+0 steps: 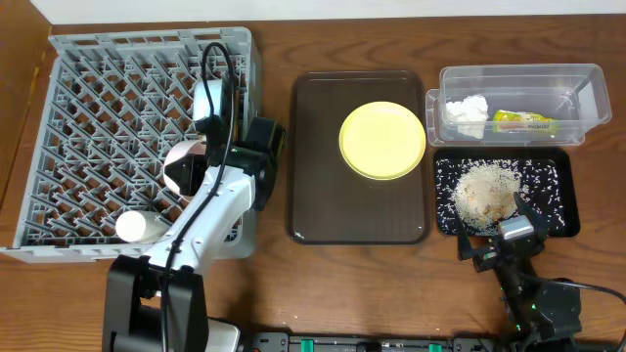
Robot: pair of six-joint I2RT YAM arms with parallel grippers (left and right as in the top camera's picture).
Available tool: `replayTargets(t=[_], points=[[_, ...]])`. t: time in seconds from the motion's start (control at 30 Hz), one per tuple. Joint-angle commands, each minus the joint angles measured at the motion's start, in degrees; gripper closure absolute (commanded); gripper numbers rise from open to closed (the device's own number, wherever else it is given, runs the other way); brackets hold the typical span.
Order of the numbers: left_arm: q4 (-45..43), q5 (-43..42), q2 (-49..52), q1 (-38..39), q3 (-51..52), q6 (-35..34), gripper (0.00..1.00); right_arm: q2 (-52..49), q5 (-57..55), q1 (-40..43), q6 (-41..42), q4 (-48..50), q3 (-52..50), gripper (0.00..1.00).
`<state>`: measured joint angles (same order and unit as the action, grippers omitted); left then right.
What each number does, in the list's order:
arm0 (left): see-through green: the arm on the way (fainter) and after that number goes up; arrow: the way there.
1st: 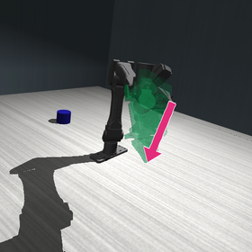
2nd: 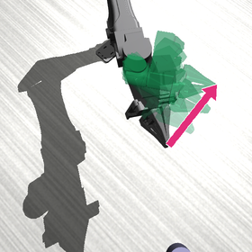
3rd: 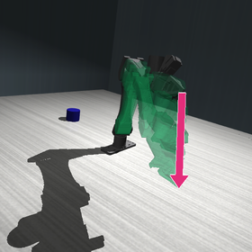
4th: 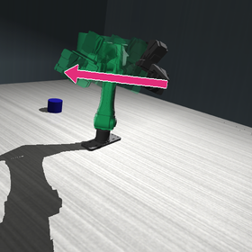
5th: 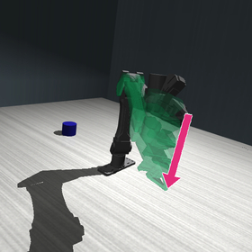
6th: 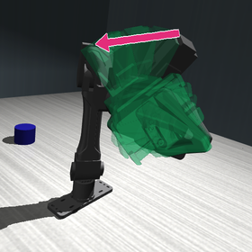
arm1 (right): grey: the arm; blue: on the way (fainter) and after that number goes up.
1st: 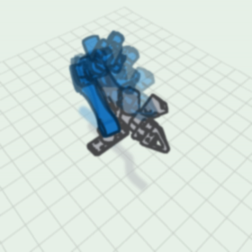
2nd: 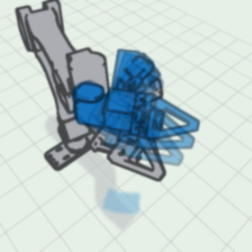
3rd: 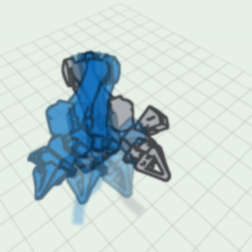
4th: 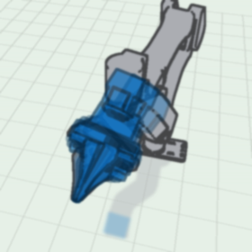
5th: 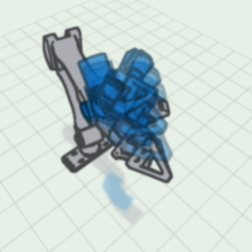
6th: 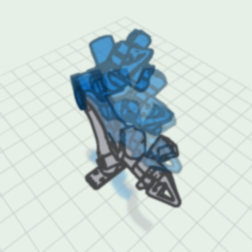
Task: Sort waste into correct bins and load items into the dishwasher
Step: 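Carry the white bowl with the left gripper into the dish rack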
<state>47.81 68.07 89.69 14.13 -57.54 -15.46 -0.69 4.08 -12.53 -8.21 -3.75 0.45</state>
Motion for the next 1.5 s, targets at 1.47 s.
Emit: replayTargets(t=[1.47], points=[[21.9,-22.75,-0.04,1.99,-1.68,-17.9,0.68,0.35,0.02,-0.5,-0.66,-0.13,-0.13,0.01]])
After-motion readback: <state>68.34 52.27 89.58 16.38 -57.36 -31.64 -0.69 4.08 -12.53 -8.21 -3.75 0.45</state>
